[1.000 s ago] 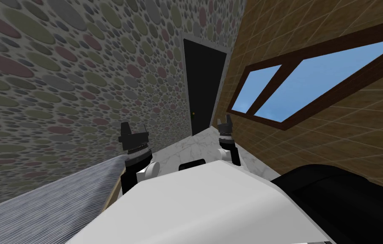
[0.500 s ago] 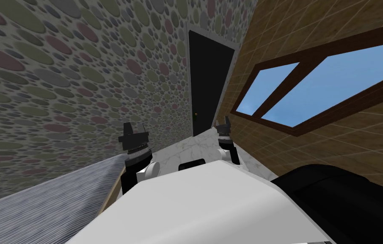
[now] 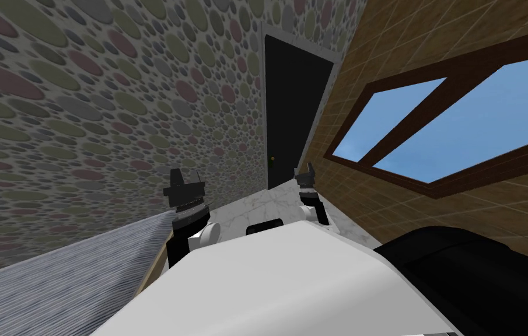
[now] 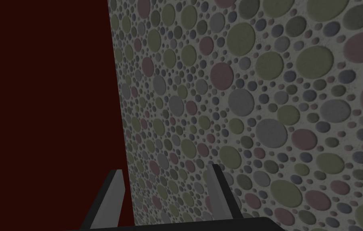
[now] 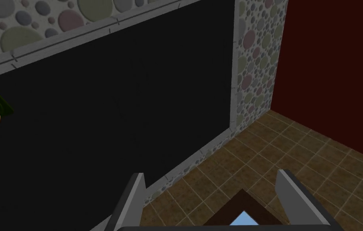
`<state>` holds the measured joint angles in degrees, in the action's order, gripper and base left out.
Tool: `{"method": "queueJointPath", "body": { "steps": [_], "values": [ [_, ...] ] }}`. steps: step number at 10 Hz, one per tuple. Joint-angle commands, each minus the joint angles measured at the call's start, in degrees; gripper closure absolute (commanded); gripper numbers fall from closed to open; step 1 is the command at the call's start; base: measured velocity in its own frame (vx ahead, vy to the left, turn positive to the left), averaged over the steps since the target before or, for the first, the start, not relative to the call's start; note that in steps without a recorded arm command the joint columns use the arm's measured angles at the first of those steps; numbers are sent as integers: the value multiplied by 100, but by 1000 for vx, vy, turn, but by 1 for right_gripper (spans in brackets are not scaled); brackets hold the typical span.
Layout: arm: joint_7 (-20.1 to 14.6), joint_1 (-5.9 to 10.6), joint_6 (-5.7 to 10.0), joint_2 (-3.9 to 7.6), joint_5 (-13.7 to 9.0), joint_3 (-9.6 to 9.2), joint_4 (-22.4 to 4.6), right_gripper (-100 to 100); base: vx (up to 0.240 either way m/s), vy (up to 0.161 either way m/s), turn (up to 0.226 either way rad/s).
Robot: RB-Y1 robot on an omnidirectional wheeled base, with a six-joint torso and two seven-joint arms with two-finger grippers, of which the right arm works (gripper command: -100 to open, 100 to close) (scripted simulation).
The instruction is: Pull the door open
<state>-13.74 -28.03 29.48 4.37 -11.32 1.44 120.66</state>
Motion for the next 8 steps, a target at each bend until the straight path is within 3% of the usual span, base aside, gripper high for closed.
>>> {"method": "queueJointPath", "body": {
  "steps": [1,3,4,7,8],
  "values": [
    [-237,18,-11,94,-120,-23,-109,-100,64,-11,64],
    [-566,60,-21,249,-323,-80,-318,-100,87,-26,121],
    [-618,60,-21,249,-323,-80,-318,-100,58,-20,37],
    [-1143,126,-38,493,-647,-171,-653,-100,76,-25,120],
    [-1216,126,-38,493,-647,-171,-653,-100,64,-34,27]
  ]
}}
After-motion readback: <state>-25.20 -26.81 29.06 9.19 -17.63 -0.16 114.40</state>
